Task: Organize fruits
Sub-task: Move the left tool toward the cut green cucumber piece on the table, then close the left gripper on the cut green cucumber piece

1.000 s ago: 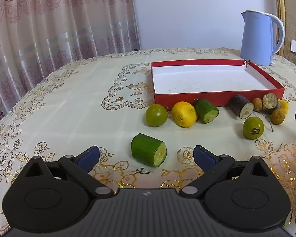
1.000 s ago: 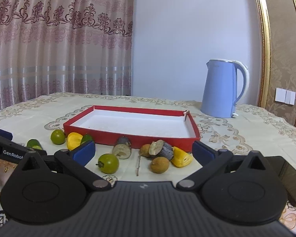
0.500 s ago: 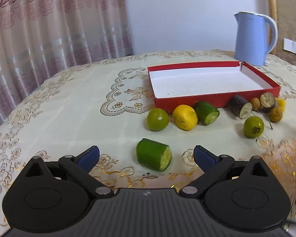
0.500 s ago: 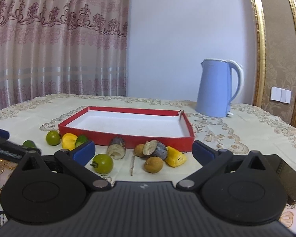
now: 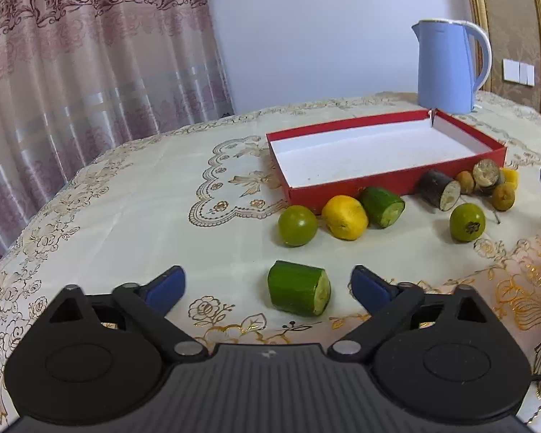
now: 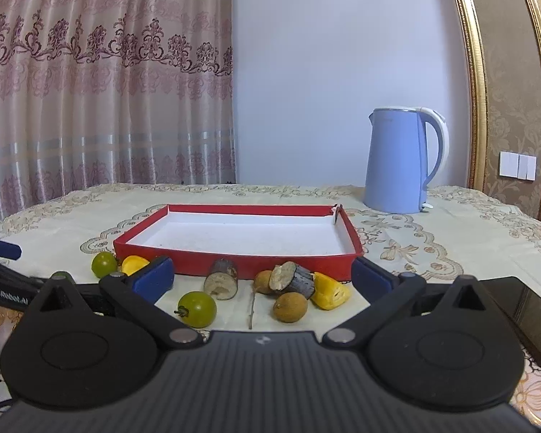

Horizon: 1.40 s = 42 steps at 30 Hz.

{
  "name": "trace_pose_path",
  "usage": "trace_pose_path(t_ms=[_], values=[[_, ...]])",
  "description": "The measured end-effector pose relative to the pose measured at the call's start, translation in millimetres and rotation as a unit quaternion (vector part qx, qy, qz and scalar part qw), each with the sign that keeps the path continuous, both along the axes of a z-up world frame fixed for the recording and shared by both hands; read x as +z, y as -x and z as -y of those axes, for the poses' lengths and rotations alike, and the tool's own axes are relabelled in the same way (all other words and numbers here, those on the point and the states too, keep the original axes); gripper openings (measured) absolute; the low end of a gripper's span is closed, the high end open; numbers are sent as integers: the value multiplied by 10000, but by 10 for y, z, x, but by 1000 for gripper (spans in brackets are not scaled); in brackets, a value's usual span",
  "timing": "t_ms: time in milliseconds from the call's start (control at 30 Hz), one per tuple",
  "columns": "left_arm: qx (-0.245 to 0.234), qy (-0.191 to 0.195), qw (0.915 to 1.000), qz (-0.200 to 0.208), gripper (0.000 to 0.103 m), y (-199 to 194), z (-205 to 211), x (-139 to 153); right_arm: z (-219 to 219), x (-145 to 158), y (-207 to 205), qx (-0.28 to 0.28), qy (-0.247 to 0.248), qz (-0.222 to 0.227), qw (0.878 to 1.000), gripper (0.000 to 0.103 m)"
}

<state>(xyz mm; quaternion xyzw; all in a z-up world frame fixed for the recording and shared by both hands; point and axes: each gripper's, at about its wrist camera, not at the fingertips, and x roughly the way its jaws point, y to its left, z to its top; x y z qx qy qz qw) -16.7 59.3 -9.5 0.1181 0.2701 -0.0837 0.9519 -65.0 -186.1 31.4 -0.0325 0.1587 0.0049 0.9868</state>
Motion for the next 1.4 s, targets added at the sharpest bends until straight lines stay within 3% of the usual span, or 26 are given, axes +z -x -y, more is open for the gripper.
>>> trace_pose_path(t_ms=[100,200,233,367,567,867,1067,1133,1267,1400], values=[[-12,-28,10000,-35,93,-21,-15,-24,-4,17,27,0,14,58,10000,103],[-44,5,9998,-177,70,-65,-40,-51,-13,38,51,9,49,97,9999,103],[-81,94,9996,-246,69,-86,-62,-57,-16,46,56,7,66,115,9999,103],[-105,281,9989,-351,69,-122,-106,-78,-6,48,89,-38,90,129,9999,103],[-133,325,9993,-141,69,-21,-75,20,78,214,251,-269,268,400,9985,103],[-219,310,9992,-120,69,-22,86,28,267,264,432,-659,224,370,9969,103],[-142,196,9997,32,70,39,111,88,289,255,399,-567,161,391,9975,103],[14,182,9998,115,75,51,82,132,246,277,373,-478,195,409,9978,103],[142,416,9990,10,76,46,-20,175,136,291,408,-292,347,430,9980,103],[153,326,9993,12,76,119,-52,134,97,286,444,-254,269,407,9985,103]])
